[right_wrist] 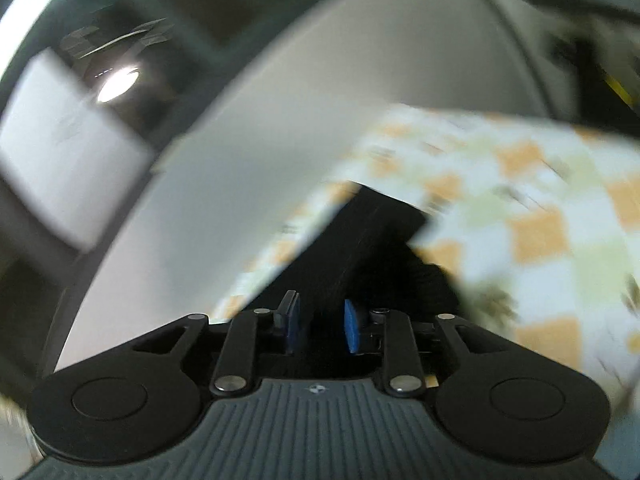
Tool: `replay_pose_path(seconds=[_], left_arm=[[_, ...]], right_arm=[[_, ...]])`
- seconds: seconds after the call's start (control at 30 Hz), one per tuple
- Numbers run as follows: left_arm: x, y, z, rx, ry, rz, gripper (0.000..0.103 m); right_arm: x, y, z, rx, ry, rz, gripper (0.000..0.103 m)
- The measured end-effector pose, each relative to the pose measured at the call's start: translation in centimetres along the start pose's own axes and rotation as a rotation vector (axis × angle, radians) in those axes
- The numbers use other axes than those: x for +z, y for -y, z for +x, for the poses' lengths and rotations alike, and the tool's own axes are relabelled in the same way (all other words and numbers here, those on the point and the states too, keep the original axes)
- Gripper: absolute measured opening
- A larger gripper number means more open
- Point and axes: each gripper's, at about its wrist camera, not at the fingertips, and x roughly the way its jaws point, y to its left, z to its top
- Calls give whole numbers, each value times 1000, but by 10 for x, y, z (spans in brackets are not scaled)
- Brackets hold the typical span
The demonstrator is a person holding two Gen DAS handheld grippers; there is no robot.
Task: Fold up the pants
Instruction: 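Lay the gripped end down and open the right tool while the left tool holds the pants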
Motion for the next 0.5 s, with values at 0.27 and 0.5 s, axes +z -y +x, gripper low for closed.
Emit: replay_pose_path(seconds=[0.27,0.5], left_arm=[[-5,3,-4,4,16,9,27],[-10,10,-5,27,30,28,27]], right_arm=[[-16,49,-15,-94,-60,128,36],[-41,54,-18,-44,-124,143,42]])
